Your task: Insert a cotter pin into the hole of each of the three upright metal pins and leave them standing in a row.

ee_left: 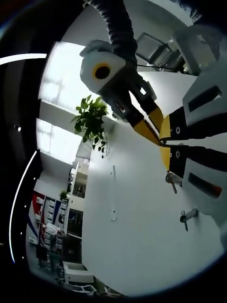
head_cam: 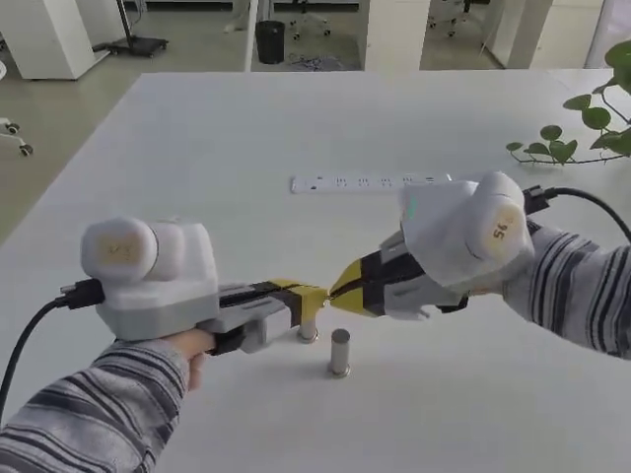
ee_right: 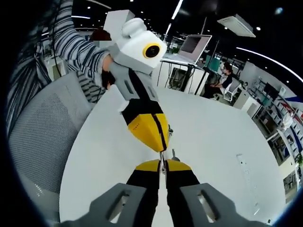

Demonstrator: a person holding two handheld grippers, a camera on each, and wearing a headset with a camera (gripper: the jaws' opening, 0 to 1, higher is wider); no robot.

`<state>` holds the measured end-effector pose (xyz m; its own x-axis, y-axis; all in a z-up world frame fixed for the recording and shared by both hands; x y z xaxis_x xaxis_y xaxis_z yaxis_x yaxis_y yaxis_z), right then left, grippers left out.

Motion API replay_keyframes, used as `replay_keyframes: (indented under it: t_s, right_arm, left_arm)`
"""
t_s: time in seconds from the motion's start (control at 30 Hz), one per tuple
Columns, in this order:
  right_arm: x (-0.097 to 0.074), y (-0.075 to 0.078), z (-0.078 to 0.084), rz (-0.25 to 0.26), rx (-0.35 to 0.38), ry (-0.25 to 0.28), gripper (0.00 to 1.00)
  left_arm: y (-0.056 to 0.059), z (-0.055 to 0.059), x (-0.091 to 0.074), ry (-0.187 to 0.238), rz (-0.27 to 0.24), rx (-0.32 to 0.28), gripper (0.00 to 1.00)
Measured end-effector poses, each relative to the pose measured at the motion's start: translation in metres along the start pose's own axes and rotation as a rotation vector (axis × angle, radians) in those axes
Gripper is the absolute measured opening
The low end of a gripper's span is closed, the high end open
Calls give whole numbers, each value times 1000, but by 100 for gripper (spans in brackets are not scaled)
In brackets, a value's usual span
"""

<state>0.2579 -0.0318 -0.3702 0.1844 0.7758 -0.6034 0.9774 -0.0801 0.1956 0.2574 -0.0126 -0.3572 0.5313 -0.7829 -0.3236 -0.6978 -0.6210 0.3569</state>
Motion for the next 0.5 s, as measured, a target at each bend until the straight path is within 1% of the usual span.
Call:
replay_keyframes:
  t_s: [0.03, 0.07, 0.1, 0.13, 0.17, 0.2, 0.23, 0.3, 0.33, 0.4, 0.47, 0.5]
  right_arm:
    - [-1, 1, 1, 3, 48, 17, 0]
    - [-1, 1, 2, 2, 67, 25, 1]
    - [-2, 1, 2, -1, 91, 35, 1]
    - [-2, 4, 7, -3, 120, 34, 1]
    - [-2, 4, 8, -3, 131, 35, 1]
    - [-2, 3, 10, -9, 183, 44, 1]
    - [-2, 2, 10, -15, 210, 54, 2]
    - [-4, 1, 12, -24, 276, 77, 3]
    - [-3, -1, 13, -35, 322, 93, 4]
    - [-4, -3, 16, -54, 391, 109, 7]
    - [-5, -5, 17, -64, 410, 120, 10]
    - [-6, -9, 15, -83, 449, 141, 10]
  left_arm:
    - [2, -1, -1, 5, 12, 9, 0]
    - [3, -1, -1, 8, 14, 18, 0]
    - [2, 0, -2, 0, 15, 41, 0]
    - [1, 0, -3, -2, 16, 50, 0]
    - [1, 1, -4, -4, 23, 63, 0]
    - [1, 2, -4, -7, 24, 69, 0]
    - [0, 4, -6, -13, 25, 88, 0]
    - [1, 7, -7, -22, 32, 107, 0]
    - [3, 9, -8, -22, 44, 111, 0]
    - [6, 12, -10, -22, 64, 120, 0]
    - [8, 15, -12, -24, 72, 135, 0]
    - [8, 16, -12, -23, 79, 139, 0]
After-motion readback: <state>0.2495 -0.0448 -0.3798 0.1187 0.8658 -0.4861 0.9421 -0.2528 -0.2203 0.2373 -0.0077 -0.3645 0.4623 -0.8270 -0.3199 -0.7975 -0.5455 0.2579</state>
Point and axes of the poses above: the centre of the closed fingertips' face, and the gripper's own axes: x roughly forward along the fingers, y roughly to its right, z roughly out of its underside, the point moved 1 cm from there along -x, roughly backward along the fingers
